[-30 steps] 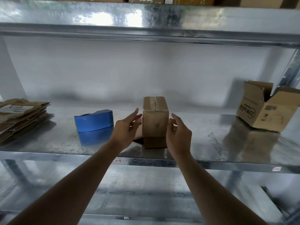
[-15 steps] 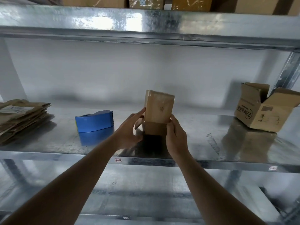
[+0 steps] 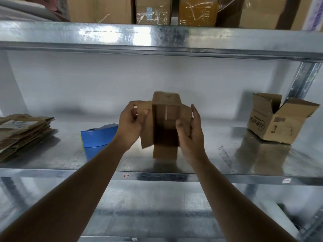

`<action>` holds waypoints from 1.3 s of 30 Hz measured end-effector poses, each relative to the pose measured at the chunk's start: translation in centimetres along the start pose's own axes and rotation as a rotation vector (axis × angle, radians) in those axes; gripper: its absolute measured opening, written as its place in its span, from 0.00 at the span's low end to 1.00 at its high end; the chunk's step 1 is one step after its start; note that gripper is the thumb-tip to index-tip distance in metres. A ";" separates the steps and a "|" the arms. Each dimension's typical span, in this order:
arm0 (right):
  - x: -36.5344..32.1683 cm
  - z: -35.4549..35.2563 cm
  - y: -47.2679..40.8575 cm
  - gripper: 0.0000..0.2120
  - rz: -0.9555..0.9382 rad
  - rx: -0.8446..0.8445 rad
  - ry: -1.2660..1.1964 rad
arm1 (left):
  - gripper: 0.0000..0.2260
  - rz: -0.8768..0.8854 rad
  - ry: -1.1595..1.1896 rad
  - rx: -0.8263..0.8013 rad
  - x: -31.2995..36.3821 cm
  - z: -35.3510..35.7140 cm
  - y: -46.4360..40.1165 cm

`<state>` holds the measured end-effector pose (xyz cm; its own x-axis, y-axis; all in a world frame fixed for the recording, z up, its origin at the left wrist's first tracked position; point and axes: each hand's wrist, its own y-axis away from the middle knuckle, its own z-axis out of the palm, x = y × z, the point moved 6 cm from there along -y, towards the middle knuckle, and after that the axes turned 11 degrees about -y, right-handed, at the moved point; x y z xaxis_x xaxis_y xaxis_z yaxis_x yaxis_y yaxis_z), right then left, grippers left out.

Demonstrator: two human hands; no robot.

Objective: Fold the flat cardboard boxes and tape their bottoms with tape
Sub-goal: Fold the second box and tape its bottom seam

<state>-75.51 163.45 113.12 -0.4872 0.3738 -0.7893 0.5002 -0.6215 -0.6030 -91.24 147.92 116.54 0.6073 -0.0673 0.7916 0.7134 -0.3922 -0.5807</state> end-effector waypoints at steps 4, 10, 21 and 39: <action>-1.1 -0.5 -0.6 0.37 -0.069 0.012 0.136 | 0.13 -0.032 -0.086 0.067 0.6 -0.2 -0.2; -2.2 -0.7 -1.5 0.24 -0.211 0.088 0.351 | 0.06 -0.028 -0.287 0.146 0.7 -0.7 -0.5; -0.7 1.5 -2.8 0.19 -0.194 -0.093 0.877 | 0.27 0.290 -1.213 -0.142 0.3 2.2 0.6; 4.1 1.9 -4.9 0.53 0.164 -0.574 0.954 | 0.58 0.165 -1.073 -0.659 -4.5 3.4 -2.2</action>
<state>-81.35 166.77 113.05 0.2385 0.8432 -0.4818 0.8832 -0.3946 -0.2534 -94.37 152.26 113.63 0.8690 0.4947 -0.0108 0.4818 -0.8509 -0.2092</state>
